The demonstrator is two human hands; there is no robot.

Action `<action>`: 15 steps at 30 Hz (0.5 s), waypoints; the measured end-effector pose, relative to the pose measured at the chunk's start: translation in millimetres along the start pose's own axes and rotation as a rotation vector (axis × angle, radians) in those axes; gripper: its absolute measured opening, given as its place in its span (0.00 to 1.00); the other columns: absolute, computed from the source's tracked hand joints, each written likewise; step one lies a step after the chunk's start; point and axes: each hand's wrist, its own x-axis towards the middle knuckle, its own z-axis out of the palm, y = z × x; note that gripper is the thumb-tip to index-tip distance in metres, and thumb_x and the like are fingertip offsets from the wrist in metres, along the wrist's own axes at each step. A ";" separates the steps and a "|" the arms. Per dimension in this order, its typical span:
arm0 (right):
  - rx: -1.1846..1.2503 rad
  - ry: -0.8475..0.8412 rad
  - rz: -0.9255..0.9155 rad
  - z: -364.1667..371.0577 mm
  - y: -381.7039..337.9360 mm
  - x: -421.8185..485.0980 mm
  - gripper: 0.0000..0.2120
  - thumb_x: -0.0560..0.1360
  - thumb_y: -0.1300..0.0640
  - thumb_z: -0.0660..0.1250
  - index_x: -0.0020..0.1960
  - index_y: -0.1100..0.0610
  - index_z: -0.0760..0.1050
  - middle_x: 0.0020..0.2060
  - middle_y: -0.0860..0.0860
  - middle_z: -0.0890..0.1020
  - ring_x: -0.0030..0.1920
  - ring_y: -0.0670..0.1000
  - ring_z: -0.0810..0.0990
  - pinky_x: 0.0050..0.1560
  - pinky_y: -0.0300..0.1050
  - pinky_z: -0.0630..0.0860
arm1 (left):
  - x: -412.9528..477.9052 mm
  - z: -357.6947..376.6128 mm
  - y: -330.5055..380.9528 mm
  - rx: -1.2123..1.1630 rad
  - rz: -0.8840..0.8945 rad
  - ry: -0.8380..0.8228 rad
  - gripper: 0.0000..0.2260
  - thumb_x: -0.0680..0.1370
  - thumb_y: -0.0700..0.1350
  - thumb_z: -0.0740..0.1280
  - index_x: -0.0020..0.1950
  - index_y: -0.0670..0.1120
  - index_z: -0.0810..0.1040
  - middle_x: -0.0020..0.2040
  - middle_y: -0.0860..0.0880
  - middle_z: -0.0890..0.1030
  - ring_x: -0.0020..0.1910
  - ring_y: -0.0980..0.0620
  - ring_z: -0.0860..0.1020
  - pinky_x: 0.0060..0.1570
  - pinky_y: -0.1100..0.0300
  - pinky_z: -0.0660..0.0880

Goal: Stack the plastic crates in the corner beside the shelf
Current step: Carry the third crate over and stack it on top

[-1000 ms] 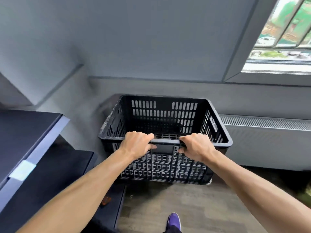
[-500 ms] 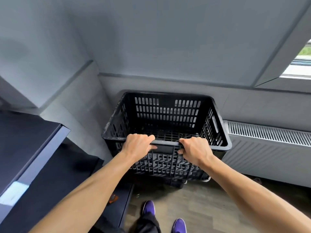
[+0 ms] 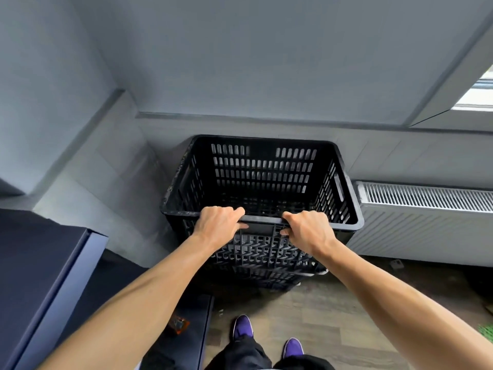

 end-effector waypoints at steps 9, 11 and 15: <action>0.019 -0.069 0.018 55.3 -11.5 -6.1 0.12 0.78 0.45 0.63 0.57 0.51 0.71 0.42 0.50 0.85 0.41 0.57 0.84 0.37 0.49 0.77 | -6.4 42.6 9.9 -0.062 0.023 -0.134 0.14 0.81 0.57 0.60 0.59 0.49 0.73 0.45 0.50 0.82 0.44 0.47 0.82 0.33 0.58 0.67; 0.012 -0.088 0.027 65.2 -11.6 -12.1 0.12 0.79 0.46 0.62 0.57 0.51 0.70 0.43 0.49 0.84 0.41 0.57 0.84 0.36 0.48 0.77 | -8.7 50.9 15.0 -0.081 0.035 -0.163 0.13 0.81 0.56 0.59 0.59 0.50 0.73 0.47 0.50 0.81 0.46 0.47 0.82 0.34 0.58 0.67; 0.008 -0.121 0.013 73.3 -15.6 -19.0 0.14 0.81 0.43 0.58 0.58 0.52 0.71 0.45 0.49 0.84 0.44 0.57 0.83 0.36 0.48 0.70 | -15.1 61.2 17.9 -0.117 0.023 -0.201 0.16 0.81 0.60 0.59 0.56 0.50 0.74 0.48 0.51 0.80 0.48 0.48 0.81 0.35 0.57 0.68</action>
